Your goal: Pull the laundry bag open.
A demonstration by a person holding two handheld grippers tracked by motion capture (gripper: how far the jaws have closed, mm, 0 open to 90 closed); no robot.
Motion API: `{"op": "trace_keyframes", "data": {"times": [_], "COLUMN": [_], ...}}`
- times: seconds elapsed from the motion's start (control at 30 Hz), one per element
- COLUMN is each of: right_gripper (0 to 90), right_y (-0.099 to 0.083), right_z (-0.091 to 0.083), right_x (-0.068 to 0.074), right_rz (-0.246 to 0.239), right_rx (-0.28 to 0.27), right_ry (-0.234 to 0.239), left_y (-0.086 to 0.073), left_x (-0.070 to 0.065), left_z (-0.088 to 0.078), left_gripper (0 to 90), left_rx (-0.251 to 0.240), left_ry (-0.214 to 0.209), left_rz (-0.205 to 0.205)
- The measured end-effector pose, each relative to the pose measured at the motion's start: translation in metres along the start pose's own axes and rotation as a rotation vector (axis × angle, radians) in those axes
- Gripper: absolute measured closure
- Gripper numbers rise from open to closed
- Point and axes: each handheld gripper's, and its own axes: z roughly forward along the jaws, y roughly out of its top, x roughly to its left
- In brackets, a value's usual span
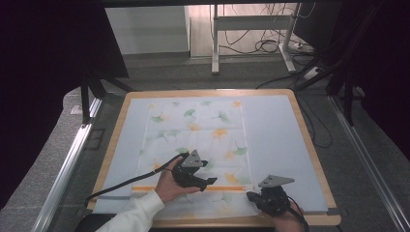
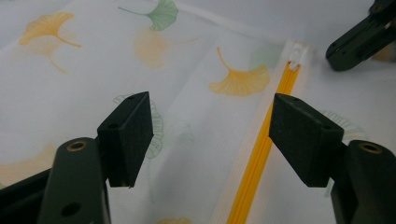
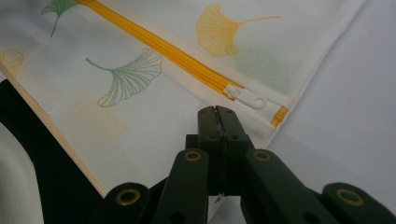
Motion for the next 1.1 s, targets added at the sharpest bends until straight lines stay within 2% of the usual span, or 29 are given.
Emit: {"op": "trace_keyframes", "data": {"times": [0.03,0.07,0.1,0.2,0.23,0.3,0.33,0.43,0.73,0.83,0.9,0.97,1.1], "right_gripper": [88.7,88.8,88.8,88.8,88.7,88.7,88.8,88.7,88.7,88.7,88.7,88.7,88.7], "right_y": [0.000,0.000,0.000,-0.001,-0.002,-0.004,-0.005,-0.006,-0.006,-0.006,-0.006,-0.006,-0.006], "right_z": [0.000,0.000,0.000,0.000,0.000,-0.001,-0.002,-0.002,-0.002,-0.002,-0.001,-0.001,0.000], "right_x": [0.001,0.001,0.001,0.001,0.001,0.001,0.002,0.001,0.001,0.001,0.001,0.001,0.000], "right_rz": [-0.003,-0.008,-0.009,-0.002,-0.005,-0.006,-0.008,-0.009,-0.015,-0.018,-0.019,-0.019,-0.022], "right_rx": [0.005,0.005,0.002,0.001,0.003,0.008,0.012,0.008,0.009,0.010,0.009,0.011,0.015], "right_ry": [-0.002,-0.003,-0.007,-0.008,-0.011,-0.011,-0.011,-0.011,-0.010,-0.009,-0.008,-0.008,-0.008], "left_y": [0.002,0.002,0.007,0.013,0.015,0.017,0.023,0.030,0.048,0.052,0.052,0.050,0.048], "left_x": [-0.002,-0.002,-0.007,-0.010,-0.011,-0.012,-0.017,-0.023,-0.037,-0.038,-0.036,-0.035,-0.034], "left_z": [0.001,0.001,0.005,0.010,0.014,0.016,0.023,0.032,0.048,0.052,0.056,0.059,0.064], "left_gripper": [30.3,30.3,30.3,30.4,30.8,30.9,31.0,31.1,32.4,33.5,34.0,34.2,34.8], "left_rx": [0.006,0.006,-0.006,0.000,-0.009,-0.008,-0.001,-0.006,0.009,-0.006,-0.013,-0.008,0.017], "left_ry": [0.003,0.003,-0.025,-0.026,-0.041,-0.042,-0.050,-0.066,-0.079,-0.096,-0.097,-0.094,-0.098], "left_rz": [0.020,0.020,0.010,0.030,0.011,0.011,0.025,0.044,0.106,0.093,0.072,0.068,0.083]}}
